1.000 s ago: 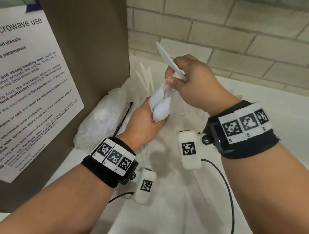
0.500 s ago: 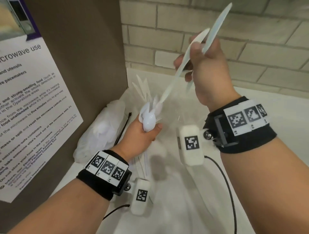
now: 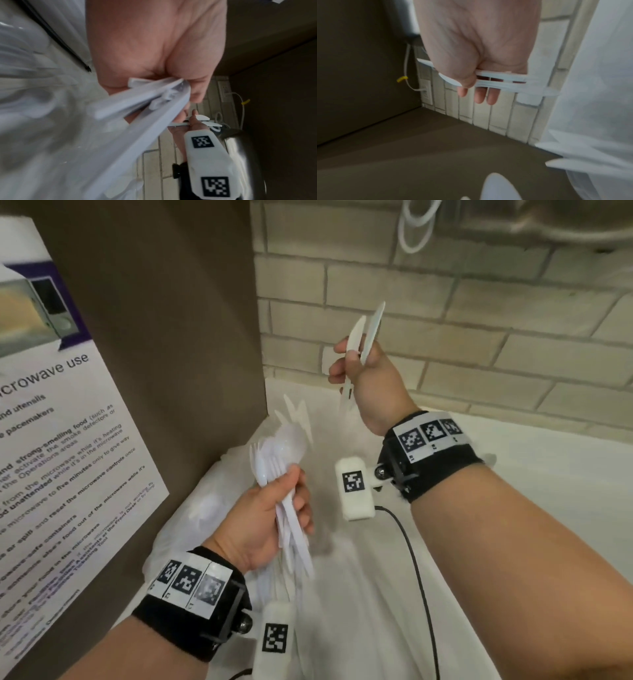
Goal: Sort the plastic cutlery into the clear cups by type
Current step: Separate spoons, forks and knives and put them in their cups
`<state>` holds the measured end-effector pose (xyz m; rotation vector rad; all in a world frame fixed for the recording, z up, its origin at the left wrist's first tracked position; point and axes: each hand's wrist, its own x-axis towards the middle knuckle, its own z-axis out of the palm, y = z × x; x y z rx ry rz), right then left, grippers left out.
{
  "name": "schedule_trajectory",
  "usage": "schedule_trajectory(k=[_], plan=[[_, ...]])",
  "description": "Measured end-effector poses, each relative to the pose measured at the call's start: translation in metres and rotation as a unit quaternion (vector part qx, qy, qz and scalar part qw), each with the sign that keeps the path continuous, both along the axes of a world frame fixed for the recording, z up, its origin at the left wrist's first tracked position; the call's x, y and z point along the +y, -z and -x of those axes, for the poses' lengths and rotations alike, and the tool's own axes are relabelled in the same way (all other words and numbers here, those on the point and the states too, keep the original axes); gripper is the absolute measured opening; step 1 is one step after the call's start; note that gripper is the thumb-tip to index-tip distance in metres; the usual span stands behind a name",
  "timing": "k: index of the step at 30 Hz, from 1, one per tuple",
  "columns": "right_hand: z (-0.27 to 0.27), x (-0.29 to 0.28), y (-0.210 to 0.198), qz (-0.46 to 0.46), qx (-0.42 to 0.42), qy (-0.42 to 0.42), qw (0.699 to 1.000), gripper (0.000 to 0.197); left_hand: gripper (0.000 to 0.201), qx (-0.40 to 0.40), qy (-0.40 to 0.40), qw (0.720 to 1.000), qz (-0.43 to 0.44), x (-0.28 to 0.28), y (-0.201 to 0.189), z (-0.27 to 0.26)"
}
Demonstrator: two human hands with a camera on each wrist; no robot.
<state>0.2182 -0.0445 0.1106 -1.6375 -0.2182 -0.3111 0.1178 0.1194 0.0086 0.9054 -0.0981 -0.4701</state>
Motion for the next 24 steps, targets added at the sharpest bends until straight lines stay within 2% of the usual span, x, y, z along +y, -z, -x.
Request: schedule_trajectory(k=[2, 5, 9, 10, 12, 14, 15, 18, 20, 21, 24], plan=[[-0.013, 0.011, 0.010, -0.023, -0.012, -0.017, 1.000, 0.024, 0.020, 0.032, -0.031, 0.999, 0.025, 0.003, 0.002, -0.006], [-0.027, 0.024, 0.026, -0.021, 0.006, -0.027, 0.999, 0.023, 0.036, 0.054, -0.036, 0.996, 0.060, 0.009, 0.004, -0.014], [-0.038, 0.032, 0.051, 0.040, 0.136, -0.020, 0.990, 0.015, 0.036, 0.052, -0.028, 0.995, 0.079, 0.011, 0.006, -0.020], [-0.040, 0.031, 0.056, 0.066, 0.173, -0.014, 0.983, 0.018, 0.035, 0.053, -0.028, 0.995, 0.082, 0.011, 0.006, -0.021], [-0.041, 0.028, 0.061, 0.087, 0.220, -0.003, 0.972, 0.045, 0.034, 0.054, -0.027, 0.995, 0.082, 0.011, 0.008, -0.021], [-0.036, 0.023, 0.054, 0.089, 0.207, 0.012, 0.974, 0.065, 0.030, 0.057, -0.023, 0.995, 0.080, 0.008, 0.007, -0.021], [-0.031, 0.021, 0.048, 0.108, 0.180, 0.028, 0.977, 0.066, 0.027, 0.058, -0.022, 0.995, 0.076, 0.006, 0.007, -0.021], [-0.007, 0.014, 0.029, 0.156, 0.078, 0.079, 0.982, 0.039, 0.014, 0.060, -0.032, 0.997, 0.030, -0.002, 0.000, -0.020], [0.016, 0.012, 0.021, 0.145, 0.050, 0.047, 0.987, 0.011, 0.016, 0.053, -0.060, 0.996, -0.024, -0.009, -0.005, -0.021], [0.028, 0.011, 0.019, 0.155, 0.056, 0.013, 0.986, 0.007, 0.017, 0.048, -0.076, 0.995, -0.052, -0.013, -0.007, -0.022], [0.052, 0.008, 0.021, 0.199, 0.096, -0.063, 0.973, 0.013, 0.015, 0.028, -0.090, 0.990, -0.108, -0.024, -0.015, -0.023]])
